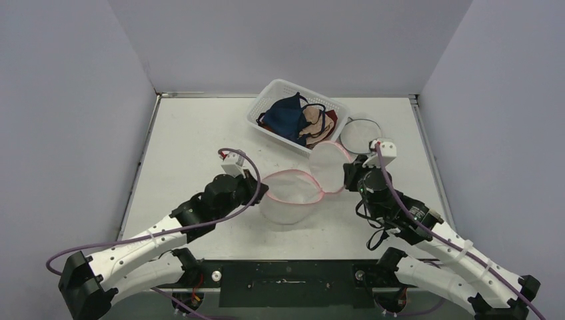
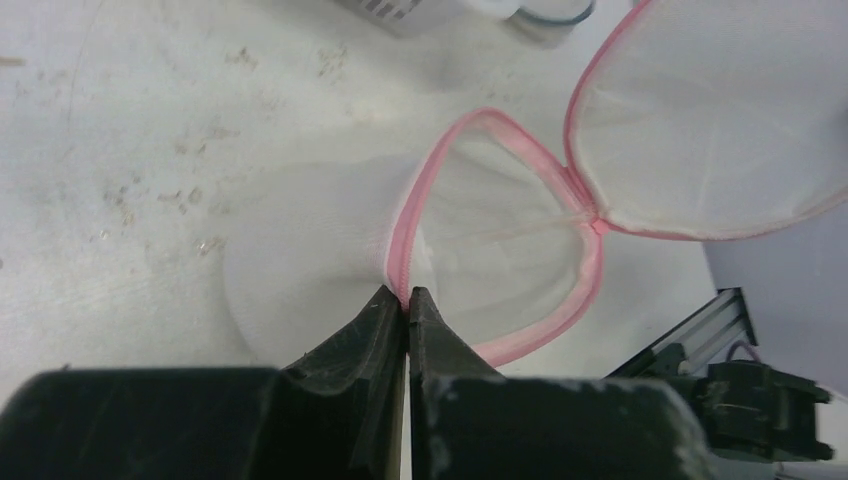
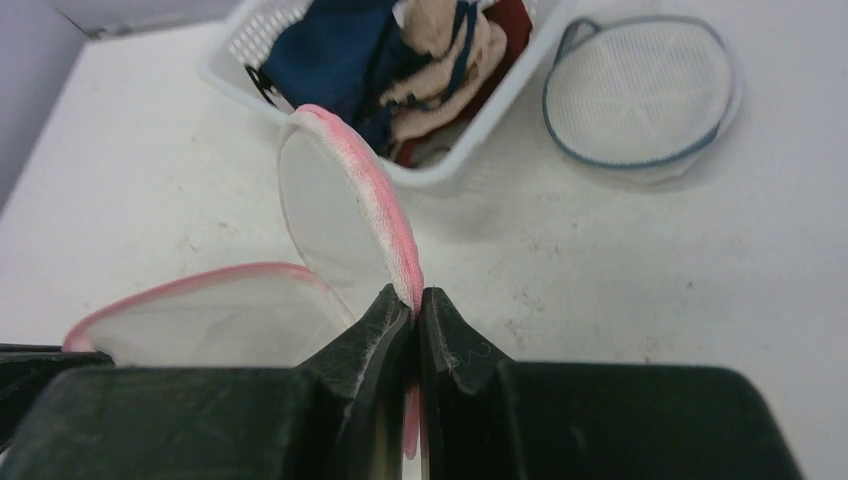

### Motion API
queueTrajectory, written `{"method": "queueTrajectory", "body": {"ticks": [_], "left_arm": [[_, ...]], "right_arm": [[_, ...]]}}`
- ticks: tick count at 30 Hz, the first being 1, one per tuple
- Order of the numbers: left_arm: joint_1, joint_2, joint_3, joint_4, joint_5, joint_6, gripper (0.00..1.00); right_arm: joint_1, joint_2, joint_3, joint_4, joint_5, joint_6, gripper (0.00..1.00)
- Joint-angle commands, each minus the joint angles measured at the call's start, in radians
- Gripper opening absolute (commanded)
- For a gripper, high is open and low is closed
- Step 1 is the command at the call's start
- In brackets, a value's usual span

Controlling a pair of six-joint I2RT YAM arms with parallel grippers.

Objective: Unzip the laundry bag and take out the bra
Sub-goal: Close the laundry bag at the center of the board.

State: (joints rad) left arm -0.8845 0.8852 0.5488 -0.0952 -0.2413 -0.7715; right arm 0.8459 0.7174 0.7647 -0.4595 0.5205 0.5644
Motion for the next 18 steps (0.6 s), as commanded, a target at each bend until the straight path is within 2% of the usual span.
{"method": "queueTrajectory", "body": {"ticks": [1,4,8,10,13,18], "left_arm": [[0.019,0.014,0.183,0.04,0.078,0.069,0.0],[0.017,0.027,0.104,0.097,0.109,0.036,0.01],[0.019,0.078,-0.075,0.218,0.148,-0.076,0.01],[0.018,0.118,-0.115,0.259,0.173,-0.103,0.01],[0.026,0.164,-0.058,0.224,0.19,-0.08,0.01],[0.027,0.163,0.184,0.101,0.178,0.024,0.02]], "right_arm": [[0.008,0.025,0.206,0.03,0.072,-0.117,0.05],[0.007,0.011,0.186,0.025,0.085,-0.117,0.05],[0.008,-0.007,0.049,0.032,0.088,-0.067,0.05],[0.007,-0.01,-0.005,0.042,0.088,-0.045,0.05],[0.008,0.013,0.011,0.063,0.091,-0.063,0.05],[0.01,0.078,0.199,0.056,0.101,-0.153,0.05]]}}
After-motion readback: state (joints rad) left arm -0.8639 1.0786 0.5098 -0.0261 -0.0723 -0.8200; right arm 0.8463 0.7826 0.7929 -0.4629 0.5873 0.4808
